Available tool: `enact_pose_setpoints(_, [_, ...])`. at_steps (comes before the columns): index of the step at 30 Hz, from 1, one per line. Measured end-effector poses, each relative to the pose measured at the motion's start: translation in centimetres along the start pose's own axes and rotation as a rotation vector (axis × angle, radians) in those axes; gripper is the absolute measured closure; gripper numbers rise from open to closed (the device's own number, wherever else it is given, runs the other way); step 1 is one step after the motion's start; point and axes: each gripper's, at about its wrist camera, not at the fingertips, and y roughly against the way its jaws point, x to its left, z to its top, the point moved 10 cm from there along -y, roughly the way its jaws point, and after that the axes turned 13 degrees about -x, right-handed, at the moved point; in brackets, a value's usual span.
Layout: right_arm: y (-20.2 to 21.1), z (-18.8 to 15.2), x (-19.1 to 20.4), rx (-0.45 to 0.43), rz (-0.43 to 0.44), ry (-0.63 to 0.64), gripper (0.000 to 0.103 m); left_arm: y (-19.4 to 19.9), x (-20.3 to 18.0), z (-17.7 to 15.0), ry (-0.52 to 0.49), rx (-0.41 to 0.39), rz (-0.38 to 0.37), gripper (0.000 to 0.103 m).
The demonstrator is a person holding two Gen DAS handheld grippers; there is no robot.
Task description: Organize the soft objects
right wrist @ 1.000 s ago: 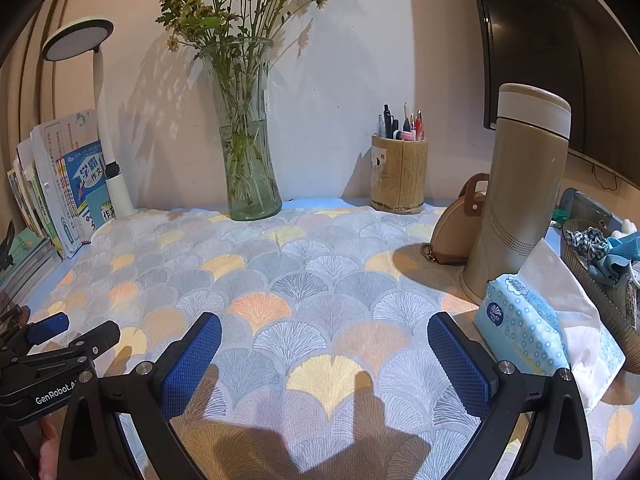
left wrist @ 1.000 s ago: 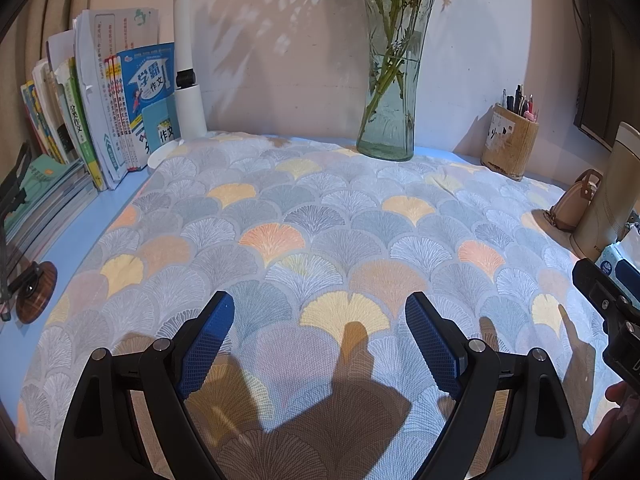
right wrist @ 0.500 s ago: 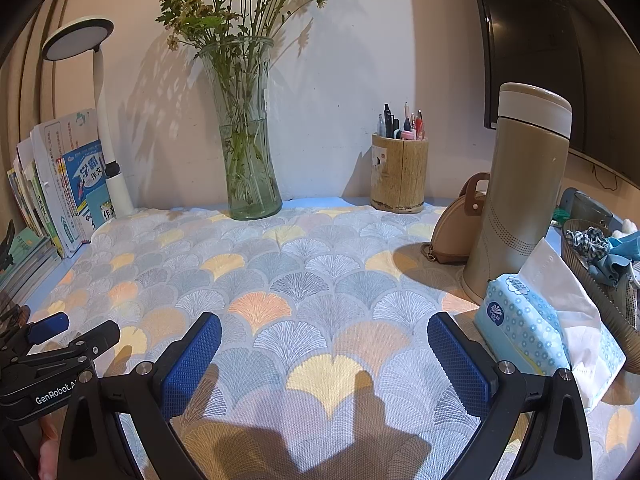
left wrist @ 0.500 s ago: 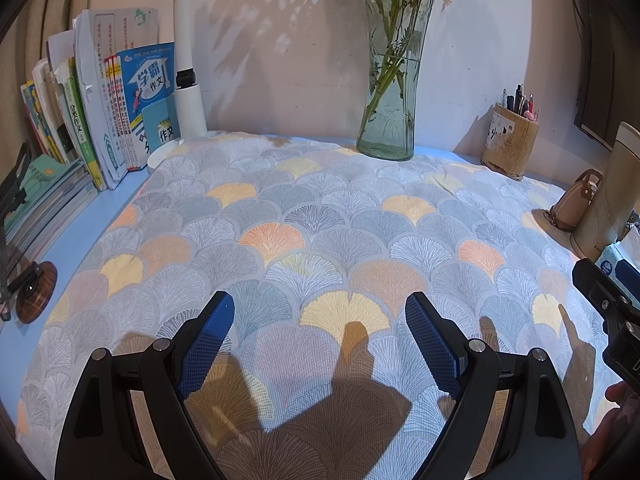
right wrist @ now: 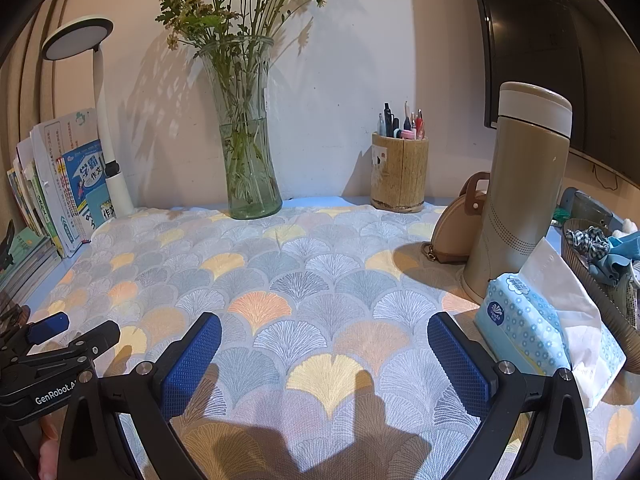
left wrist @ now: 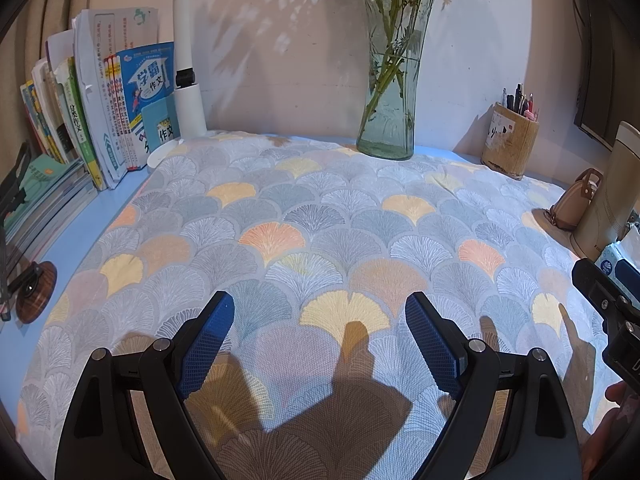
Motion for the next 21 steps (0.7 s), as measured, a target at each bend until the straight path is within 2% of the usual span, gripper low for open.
enact_pose_setpoints(13, [0.0, -0.1, 0.0, 0.001, 0.001, 0.000, 0.000, -0.1, 0.0, -0.4, -0.004, 0.006, 0.003, 0.016])
enact_pose_setpoints(17, [0.0, -0.1, 0.0, 0.002, 0.001, 0.000, 0.000, -0.6, -0.1, -0.8, -0.017, 0.045, 0.004, 0.016])
enact_pose_setpoints(21, [0.0, -0.1, 0.0, 0.002, 0.001, 0.000, 0.000, -0.8, 0.3, -1.1, -0.042, 0.063, 0.053, 0.016])
